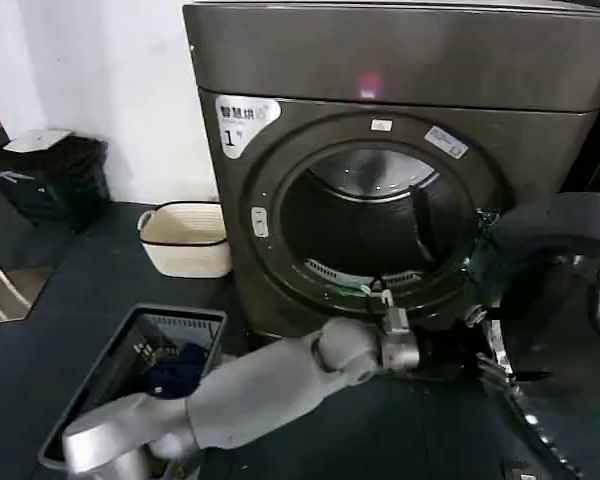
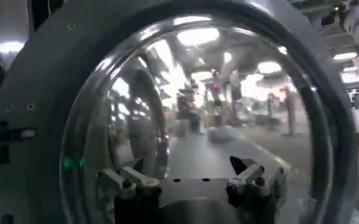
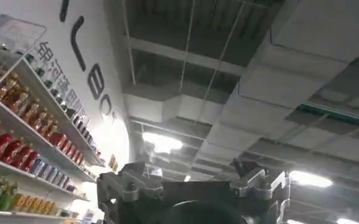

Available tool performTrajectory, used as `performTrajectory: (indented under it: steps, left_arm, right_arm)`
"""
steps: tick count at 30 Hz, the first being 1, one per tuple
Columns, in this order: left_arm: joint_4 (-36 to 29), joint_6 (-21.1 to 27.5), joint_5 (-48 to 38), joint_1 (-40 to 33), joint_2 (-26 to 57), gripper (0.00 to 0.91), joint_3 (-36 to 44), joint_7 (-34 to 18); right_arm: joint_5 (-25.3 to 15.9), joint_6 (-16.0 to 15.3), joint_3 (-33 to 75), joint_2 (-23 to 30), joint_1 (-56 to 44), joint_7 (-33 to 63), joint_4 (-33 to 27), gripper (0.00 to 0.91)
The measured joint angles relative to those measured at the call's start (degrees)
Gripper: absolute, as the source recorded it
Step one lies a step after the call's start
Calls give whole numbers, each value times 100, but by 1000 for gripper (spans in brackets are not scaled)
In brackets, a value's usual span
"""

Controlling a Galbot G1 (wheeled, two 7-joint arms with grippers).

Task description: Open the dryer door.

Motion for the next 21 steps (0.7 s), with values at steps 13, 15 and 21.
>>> performTrajectory:
  steps: [13, 15, 21]
  left_arm:
    - [410, -54, 96, 36, -444, 907, -115, -100]
    - [456, -55, 98, 29, -503, 907, -117, -118]
    - [551, -121, 197, 12, -606, 907, -118, -168]
  right_arm:
    - [16, 2, 12, 35, -20, -8, 41, 907]
    - [16, 2, 12, 32, -20, -11, 40, 907]
    - [16, 3, -2, 30, -10, -24, 50, 907]
